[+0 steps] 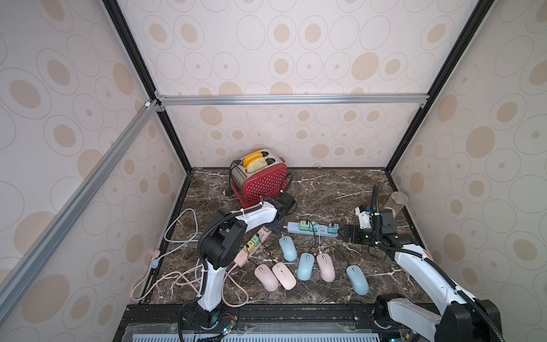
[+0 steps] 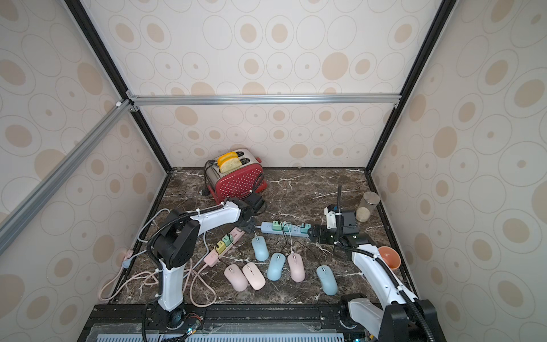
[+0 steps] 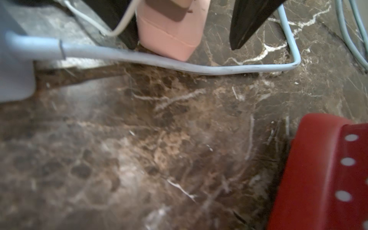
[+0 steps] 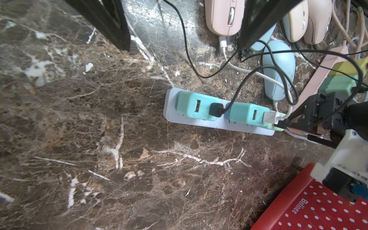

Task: Unplug the wireless mouse
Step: Adjust the power cord at the center of the board.

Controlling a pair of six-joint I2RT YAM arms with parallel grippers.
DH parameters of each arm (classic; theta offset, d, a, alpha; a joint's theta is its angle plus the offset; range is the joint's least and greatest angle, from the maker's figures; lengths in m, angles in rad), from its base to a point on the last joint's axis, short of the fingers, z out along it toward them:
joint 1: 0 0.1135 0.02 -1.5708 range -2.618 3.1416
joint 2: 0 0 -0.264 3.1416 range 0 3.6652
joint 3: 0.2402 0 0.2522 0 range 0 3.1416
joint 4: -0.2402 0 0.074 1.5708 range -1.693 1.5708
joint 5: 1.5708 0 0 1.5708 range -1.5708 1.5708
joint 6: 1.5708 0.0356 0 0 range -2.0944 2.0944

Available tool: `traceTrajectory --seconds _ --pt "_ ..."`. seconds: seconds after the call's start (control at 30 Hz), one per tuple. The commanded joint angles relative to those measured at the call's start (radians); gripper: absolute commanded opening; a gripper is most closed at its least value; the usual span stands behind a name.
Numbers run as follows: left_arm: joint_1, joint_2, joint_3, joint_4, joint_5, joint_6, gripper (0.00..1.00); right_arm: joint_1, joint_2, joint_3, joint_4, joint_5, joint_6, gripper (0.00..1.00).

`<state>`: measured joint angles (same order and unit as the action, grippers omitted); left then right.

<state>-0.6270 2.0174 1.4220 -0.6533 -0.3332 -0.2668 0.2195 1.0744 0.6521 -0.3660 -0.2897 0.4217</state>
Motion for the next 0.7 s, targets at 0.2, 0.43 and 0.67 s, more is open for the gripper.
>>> traceTrajectory --seconds 0.2,0.43,0.67 --pt "0.042 -0.121 -0.020 0.127 -0.023 -0.059 0.85 0.004 -0.016 -0.019 0.004 -0.005 -0.007 0.91" --pt "0.043 -0.202 -0.041 0.078 0.036 -0.095 0.84 0.004 -0.028 -0.023 0.000 -0.004 -0.003 0.91" --pt "0.036 -0.421 -0.136 0.110 0.122 -0.170 0.84 0.004 -0.030 -0.025 0.008 0.002 0.016 0.91"
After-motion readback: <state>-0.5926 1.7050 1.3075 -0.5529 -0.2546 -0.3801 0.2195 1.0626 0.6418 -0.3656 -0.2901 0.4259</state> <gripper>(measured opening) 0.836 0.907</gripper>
